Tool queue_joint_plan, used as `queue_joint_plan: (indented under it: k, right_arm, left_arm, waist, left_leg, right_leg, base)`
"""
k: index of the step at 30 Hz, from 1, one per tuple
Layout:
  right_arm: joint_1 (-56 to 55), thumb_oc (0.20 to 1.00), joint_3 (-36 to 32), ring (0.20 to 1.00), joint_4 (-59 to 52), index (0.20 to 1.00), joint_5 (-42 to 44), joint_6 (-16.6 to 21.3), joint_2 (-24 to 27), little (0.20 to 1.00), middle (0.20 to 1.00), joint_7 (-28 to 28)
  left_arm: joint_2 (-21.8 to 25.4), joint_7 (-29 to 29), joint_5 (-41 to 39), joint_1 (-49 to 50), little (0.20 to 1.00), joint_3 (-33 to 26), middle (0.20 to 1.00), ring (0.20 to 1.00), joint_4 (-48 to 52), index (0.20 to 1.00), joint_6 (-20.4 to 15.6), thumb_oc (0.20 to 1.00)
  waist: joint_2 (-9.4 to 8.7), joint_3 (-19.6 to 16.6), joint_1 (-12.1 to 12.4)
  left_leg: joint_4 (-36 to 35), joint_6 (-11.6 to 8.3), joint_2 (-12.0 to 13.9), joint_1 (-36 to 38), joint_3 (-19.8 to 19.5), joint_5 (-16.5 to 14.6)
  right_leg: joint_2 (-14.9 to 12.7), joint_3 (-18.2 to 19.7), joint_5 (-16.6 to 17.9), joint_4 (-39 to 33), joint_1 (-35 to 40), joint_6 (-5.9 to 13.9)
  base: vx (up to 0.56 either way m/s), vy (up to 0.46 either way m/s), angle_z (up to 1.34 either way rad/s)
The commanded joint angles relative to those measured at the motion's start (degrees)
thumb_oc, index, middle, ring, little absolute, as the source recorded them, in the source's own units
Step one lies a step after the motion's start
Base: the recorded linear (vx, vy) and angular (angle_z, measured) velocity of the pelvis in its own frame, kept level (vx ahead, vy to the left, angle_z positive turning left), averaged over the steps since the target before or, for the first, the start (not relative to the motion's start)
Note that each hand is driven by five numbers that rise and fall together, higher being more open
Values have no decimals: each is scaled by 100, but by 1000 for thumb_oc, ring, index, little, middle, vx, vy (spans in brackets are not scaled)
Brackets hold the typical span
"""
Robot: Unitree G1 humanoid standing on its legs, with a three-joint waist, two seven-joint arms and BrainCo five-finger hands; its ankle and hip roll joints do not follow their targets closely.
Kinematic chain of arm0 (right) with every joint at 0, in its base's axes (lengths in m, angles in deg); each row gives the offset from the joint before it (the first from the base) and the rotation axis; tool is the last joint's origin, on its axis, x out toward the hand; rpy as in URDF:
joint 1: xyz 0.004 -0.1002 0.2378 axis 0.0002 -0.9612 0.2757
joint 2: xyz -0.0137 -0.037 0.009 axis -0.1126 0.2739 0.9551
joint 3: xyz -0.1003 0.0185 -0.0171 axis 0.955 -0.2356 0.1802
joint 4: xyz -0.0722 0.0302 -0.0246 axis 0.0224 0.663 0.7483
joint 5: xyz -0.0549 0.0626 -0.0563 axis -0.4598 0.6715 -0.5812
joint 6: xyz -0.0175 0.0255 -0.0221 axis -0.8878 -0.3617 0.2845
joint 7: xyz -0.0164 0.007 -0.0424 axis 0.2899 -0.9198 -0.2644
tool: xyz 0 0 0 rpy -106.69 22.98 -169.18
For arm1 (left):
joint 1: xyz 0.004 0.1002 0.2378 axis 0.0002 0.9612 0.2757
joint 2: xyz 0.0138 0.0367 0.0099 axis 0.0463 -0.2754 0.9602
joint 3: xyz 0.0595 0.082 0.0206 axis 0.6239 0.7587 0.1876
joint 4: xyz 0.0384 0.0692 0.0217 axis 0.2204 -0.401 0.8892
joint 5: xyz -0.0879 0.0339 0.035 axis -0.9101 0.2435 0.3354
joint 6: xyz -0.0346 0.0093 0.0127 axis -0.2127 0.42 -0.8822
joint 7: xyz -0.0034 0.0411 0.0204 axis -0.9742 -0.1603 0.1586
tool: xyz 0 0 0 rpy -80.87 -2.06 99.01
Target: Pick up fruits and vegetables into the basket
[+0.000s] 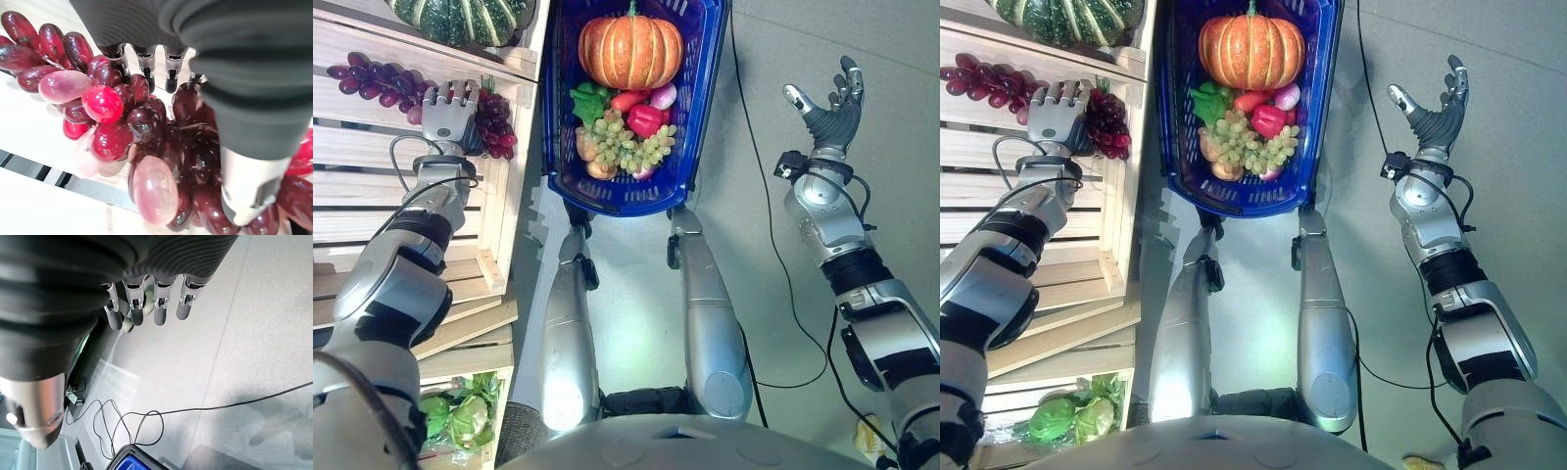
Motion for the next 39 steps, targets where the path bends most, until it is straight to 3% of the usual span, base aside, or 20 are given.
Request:
queue_joint_plan:
  k: [1,2,3,4,5,20,23,29,33,35,39]
  right_arm:
    - [-72,1000,-151,1000,-213,1000,137,360,53,1000,1000,-13]
    - [-57,1000,-143,1000,-253,1000,124,347,35,1000,1000,-30]
    - [-48,1000,-149,1000,-271,1000,126,337,41,1000,1000,-28]
    - [-46,1000,-148,1000,-289,1000,124,330,41,1000,1000,-34]
    - [-52,1000,-154,1000,-319,1000,108,316,30,1000,1000,-42]
    - [-190,1000,-176,1000,-577,1000,106,148,-84,1000,1000,99]
    - [-234,1000,-153,1000,-617,1000,178,168,-108,1000,1000,189]
    - [-404,1000,-162,1000,-724,1000,372,283,-224,1000,1000,477]
    - [-573,1000,-208,1000,-812,1000,324,331,-347,1000,1000,653]
    - [-705,1000,-244,1000,-900,1000,282,341,-429,1000,1000,709]
    - [-892,1000,-334,1000,-1026,1000,145,341,-595,1000,1000,805]
  left_arm:
    - [236,2,146,54,1000,-110,1000,1000,-460,1000,272,1000]
    - [223,-47,152,47,787,-105,787,787,-460,787,283,787]
    - [226,-77,175,51,432,-120,432,432,-488,432,242,432]
    - [229,-103,171,47,344,-114,344,344,-502,344,221,344]
    - [230,-184,163,46,200,-102,200,200,-516,200,190,200]
    - [120,-713,-376,329,200,-103,200,200,-443,200,103,200]
    - [101,-727,-816,405,200,-180,200,200,-413,200,39,200]
    - [3,-742,-2790,621,200,-829,200,200,-295,200,-318,200]
    - [-85,-891,-4004,869,200,-1536,200,200,-292,200,-880,200]
    - [-146,-1244,-5057,1106,200,-2111,200,200,-186,200,-1383,200]
    - [-367,-2089,-6718,1499,200,-2880,200,200,286,200,-2063,200]
  waist:
    - [-315,-200,92]
    - [-324,-200,87]
    - [-330,-200,88]
    - [-334,-200,87]
    - [-341,-200,83]
    - [-285,-200,87]
    - [-277,-200,97]
    - [-249,-200,137]
    - [-236,-200,169]
    - [-209,-200,208]
    - [-142,-200,273]
  left_leg:
    - [287,255,-419,-445,97,-227]
    - [262,250,-415,-450,99,-223]
    - [246,249,-415,-448,98,-220]
    - [236,248,-414,-449,99,-218]
    - [230,243,-414,-456,93,-220]
    - [194,238,-436,-412,76,-206]
    - [173,234,-430,-363,83,-187]
    - [135,249,-455,-239,69,-155]
    - [133,263,-488,-101,51,-156]
    - [116,274,-512,9,41,-160]
    - [73,297,-550,146,19,-177]
  right_leg:
    - [419,-304,-292,-102,108,119]
    - [422,-303,-279,-127,99,127]
    - [423,-304,-277,-144,102,128]
    - [425,-308,-274,-152,98,128]
    - [429,-307,-268,-153,84,131]
    - [423,-296,-251,-171,115,135]
    - [423,-295,-257,-174,170,128]
    - [427,-297,-287,-176,305,113]
    - [415,-321,-322,-152,438,96]
    - [397,-354,-365,-128,543,89]
    - [369,-389,-444,-78,654,74]
  base:
    - [0,0,0]
    - [0,0,0]
    - [0,0,0]
    - [0,0,0]
    - [0,0,0]
    - [0,0,0]
    - [0,0,0]
    - [0,0,0]
    - [0,0,0]
    - [9,-31,1]
    - [0,0,0]
